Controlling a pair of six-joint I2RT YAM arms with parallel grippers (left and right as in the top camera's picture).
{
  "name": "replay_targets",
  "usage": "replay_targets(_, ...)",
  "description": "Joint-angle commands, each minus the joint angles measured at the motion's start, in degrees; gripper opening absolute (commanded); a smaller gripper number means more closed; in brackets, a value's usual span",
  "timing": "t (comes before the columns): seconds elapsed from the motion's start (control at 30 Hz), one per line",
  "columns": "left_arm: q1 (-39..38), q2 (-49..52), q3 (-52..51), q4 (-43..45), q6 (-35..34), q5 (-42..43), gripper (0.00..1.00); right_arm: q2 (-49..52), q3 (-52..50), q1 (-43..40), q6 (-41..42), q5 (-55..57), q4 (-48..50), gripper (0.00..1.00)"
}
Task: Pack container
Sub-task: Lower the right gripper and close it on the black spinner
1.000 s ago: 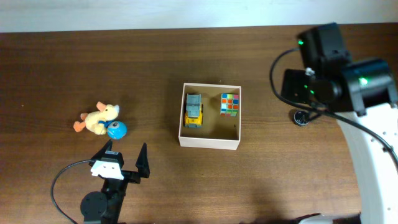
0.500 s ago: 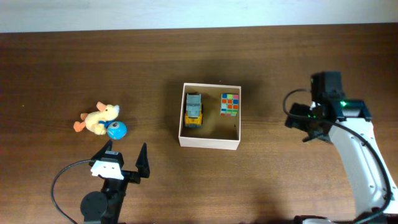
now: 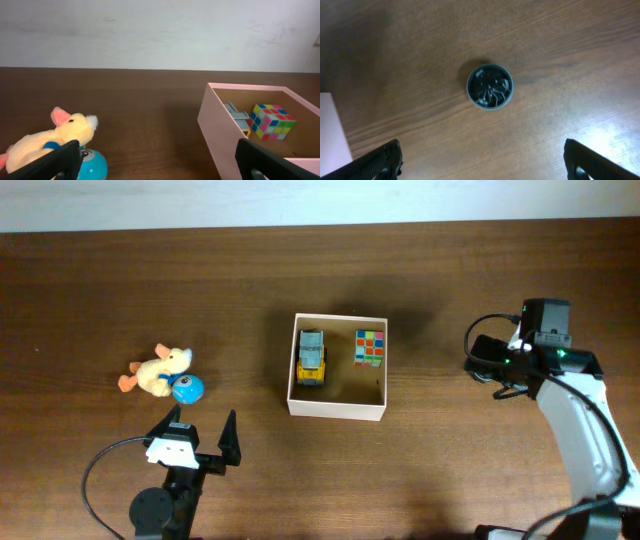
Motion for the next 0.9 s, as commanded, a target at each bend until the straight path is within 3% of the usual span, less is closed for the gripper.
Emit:
replay_targets(0.0, -0.3, -0.5, -0.3, 0.1, 1.1, 0.6, 0.99, 4.7, -0.5, -0.3, -2.3, -0.7, 2.0, 0.97)
replay_targets(0.87, -0.3, -0.5, -0.3, 0.1, 1.1, 0.6, 0.99, 17.1, -0.5, -0.4, -7.9, 1.5, 11.0, 0.92)
